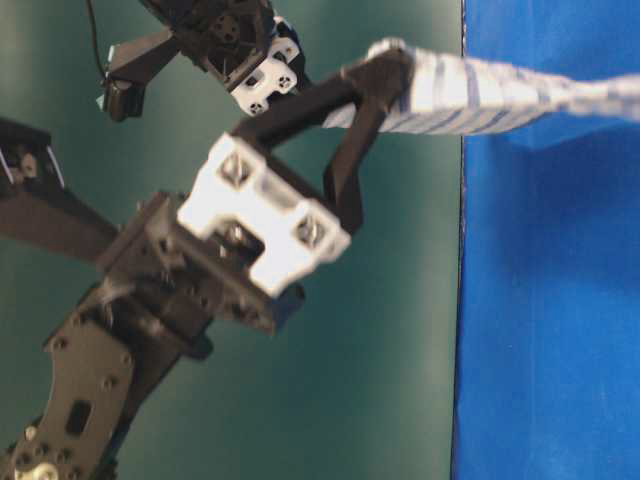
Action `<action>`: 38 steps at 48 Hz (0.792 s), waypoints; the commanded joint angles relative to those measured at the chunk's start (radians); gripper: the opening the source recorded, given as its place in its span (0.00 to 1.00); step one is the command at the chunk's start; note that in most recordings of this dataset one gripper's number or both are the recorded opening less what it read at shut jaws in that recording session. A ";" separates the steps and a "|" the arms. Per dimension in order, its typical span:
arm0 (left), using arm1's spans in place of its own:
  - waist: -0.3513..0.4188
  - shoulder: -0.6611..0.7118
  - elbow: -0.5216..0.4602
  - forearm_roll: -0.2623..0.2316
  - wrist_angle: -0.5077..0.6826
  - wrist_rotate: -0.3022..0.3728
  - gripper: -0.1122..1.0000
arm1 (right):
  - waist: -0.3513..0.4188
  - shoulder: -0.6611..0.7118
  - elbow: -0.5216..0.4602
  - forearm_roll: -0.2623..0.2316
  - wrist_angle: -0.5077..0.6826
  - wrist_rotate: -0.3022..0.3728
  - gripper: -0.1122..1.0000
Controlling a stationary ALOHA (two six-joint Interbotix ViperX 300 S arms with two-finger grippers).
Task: Fold the blue towel.
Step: 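Lift the strip and rotate it vertical, swinging the left gripper toward the right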
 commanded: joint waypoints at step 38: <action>-0.009 0.150 -0.120 -0.009 -0.135 -0.032 0.14 | -0.011 -0.034 0.086 -0.003 -0.009 0.003 0.11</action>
